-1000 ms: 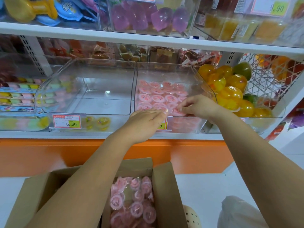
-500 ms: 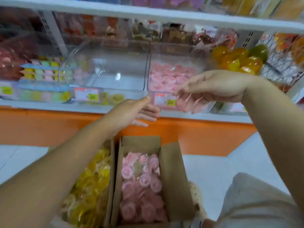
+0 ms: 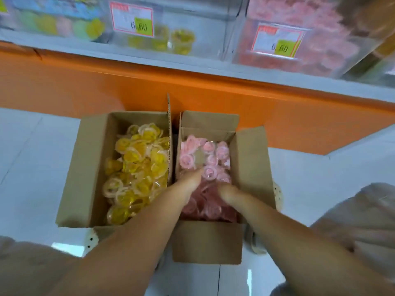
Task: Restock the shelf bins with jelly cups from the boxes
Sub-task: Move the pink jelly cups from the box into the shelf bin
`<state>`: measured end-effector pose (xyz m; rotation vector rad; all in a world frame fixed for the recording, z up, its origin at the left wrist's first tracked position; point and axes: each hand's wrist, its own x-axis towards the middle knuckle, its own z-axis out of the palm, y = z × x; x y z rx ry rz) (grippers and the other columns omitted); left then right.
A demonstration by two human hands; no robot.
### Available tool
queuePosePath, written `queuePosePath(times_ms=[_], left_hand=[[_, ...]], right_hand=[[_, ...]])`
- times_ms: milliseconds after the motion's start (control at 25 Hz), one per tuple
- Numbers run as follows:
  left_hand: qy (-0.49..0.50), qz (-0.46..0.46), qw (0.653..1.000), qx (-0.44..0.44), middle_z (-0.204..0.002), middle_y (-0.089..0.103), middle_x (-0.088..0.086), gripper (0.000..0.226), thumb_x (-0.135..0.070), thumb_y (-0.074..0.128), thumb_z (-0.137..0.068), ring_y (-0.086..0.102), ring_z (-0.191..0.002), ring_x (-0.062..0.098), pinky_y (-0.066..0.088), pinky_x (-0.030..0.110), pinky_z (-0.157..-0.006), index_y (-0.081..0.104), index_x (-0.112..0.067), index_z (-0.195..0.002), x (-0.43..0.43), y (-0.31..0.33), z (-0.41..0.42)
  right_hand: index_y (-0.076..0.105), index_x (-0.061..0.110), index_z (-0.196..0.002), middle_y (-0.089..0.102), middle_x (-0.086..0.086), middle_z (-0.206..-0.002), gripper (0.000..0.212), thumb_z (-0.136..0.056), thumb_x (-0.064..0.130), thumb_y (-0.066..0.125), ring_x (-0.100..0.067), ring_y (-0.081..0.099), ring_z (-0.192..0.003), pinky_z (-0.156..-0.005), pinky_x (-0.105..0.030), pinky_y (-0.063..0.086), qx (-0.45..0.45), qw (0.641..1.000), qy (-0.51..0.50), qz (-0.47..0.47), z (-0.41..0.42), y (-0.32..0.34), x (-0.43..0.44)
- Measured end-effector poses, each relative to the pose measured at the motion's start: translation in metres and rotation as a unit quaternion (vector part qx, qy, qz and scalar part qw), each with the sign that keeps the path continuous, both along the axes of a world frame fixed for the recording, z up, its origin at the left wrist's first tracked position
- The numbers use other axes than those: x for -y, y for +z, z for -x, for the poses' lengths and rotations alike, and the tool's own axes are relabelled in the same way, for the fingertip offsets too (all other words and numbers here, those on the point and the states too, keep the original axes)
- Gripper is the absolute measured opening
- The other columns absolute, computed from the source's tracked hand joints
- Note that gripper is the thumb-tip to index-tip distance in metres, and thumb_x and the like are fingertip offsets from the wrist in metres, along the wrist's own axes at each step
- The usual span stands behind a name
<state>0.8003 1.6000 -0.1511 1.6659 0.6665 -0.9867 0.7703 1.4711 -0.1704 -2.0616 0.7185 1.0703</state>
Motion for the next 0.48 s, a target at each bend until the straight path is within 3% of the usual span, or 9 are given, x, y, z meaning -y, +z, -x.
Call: queuePosePath(times_ms=[80,240,320,400,480], left_hand=[[0.002,-0.034,0.999,0.0,-0.147,0.048,0.011,0.065,-0.053,0.041,-0.1,0.048,-0.132,0.032,0.038,0.04,-0.111,0.041,-0.01,-0.148,0.009,-0.009,-0.006],[0.022,-0.057,0.997,-0.043,-0.147,0.047,0.017,0.049,-0.031,0.028,-0.109,0.047,-0.134,0.035,0.042,0.031,-0.1,0.043,0.002,-0.143,0.016,-0.04,-0.006],[0.05,-0.078,0.994,-0.053,-0.149,0.043,0.022,0.056,-0.037,0.028,-0.108,0.045,-0.134,0.038,0.041,0.037,-0.102,0.039,0.003,-0.145,0.021,-0.046,-0.005],[0.069,-0.084,0.991,-0.08,-0.155,0.031,0.017,0.063,-0.049,0.033,-0.105,0.036,-0.14,0.033,0.034,0.035,-0.106,0.03,-0.009,-0.152,0.024,-0.041,0.0],[0.026,-0.126,0.989,-0.066,-0.158,0.02,0.015,0.07,-0.056,0.039,-0.101,0.028,-0.144,0.031,0.028,0.038,-0.117,0.024,-0.015,-0.156,0.019,-0.044,0.008]], right_hand=[[0.031,0.014,-0.148,0.029,-0.015,-0.154,0.052,-0.105,0.041,0.021,-0.036,0.031,-0.139,-0.114,-0.038,0.027,-0.035,0.995,0.076,0.047,0.002,-0.016,-0.006],[0.018,0.011,-0.153,0.013,-0.018,-0.159,0.058,-0.105,0.043,0.013,-0.037,0.018,-0.144,-0.118,-0.041,0.014,-0.057,0.994,-0.064,0.065,-0.017,-0.033,-0.006],[0.015,0.011,-0.153,0.014,-0.017,-0.159,0.065,-0.102,0.051,0.016,-0.035,0.02,-0.144,-0.118,-0.04,0.015,-0.051,0.99,-0.123,0.041,-0.018,-0.054,-0.005],[0.022,0.018,-0.152,0.021,-0.016,-0.157,0.079,-0.092,0.068,0.019,-0.034,0.026,-0.142,-0.118,-0.044,0.018,-0.059,0.986,-0.159,0.005,-0.012,-0.064,-0.006],[0.029,0.028,-0.149,0.026,-0.014,-0.154,0.073,-0.09,0.07,0.02,-0.035,0.03,-0.139,-0.116,-0.047,0.022,-0.059,0.984,-0.168,-0.017,0.001,-0.064,-0.011]])
